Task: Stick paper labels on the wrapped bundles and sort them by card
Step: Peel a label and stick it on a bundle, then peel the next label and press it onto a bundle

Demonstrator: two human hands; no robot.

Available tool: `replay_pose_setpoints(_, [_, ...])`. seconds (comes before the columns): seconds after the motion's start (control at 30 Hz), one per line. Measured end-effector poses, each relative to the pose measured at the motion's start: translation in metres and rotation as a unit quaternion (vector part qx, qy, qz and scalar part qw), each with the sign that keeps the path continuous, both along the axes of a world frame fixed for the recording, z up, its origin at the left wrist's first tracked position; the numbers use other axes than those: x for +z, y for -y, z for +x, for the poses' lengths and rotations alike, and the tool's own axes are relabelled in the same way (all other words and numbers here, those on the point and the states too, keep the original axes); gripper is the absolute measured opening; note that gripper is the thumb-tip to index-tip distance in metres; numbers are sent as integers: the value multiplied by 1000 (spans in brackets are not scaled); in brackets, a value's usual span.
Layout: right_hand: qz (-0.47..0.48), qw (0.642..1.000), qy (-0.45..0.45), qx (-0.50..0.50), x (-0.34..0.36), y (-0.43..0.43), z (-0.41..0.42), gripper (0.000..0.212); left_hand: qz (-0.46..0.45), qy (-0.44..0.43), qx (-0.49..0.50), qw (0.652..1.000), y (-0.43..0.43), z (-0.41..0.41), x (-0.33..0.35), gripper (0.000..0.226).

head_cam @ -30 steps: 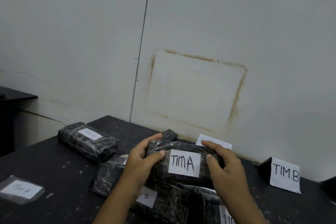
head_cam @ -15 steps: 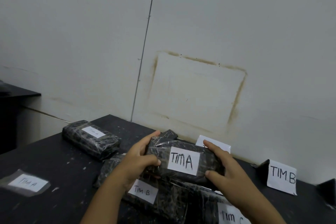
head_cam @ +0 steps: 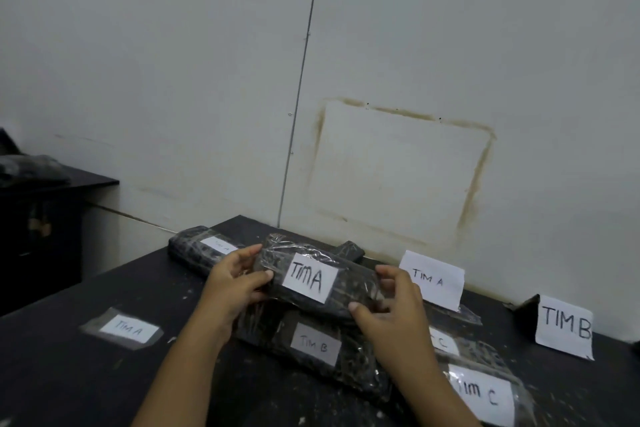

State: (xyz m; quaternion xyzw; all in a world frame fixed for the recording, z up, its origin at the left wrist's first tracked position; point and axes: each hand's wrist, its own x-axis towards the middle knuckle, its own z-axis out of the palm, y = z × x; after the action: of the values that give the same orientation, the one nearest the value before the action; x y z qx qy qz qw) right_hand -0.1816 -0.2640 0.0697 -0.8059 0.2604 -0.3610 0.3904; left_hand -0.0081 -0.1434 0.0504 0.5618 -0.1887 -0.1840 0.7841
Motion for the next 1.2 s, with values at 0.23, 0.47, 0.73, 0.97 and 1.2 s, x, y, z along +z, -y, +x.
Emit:
replay_pose_setpoints(0.23, [24, 997, -47, 53, -16, -50, 57, 77, 66, 32, 105, 992, -50, 48, -13, 45])
replay_pose_setpoints(0.47, [32, 983, -105, 150, -25, -91, 98, 87, 231, 101, 168, 953, -97, 108, -31, 45])
replay_pose_setpoints(0.73, [25, 963, -205, 171, -44, -111, 132, 91, 344, 160, 150, 913, -114, 127, -40, 69])
replay_pose_setpoints(0.97, [35, 960, -196, 197, -52, -110, 136, 70, 441, 254, 112, 853, -127, 132, -50, 76])
replay_pose_setpoints(1.2, [-36, 966, -144, 211, -61, -108, 123, 32, 528, 474, 91, 699, -147, 124, -48, 24])
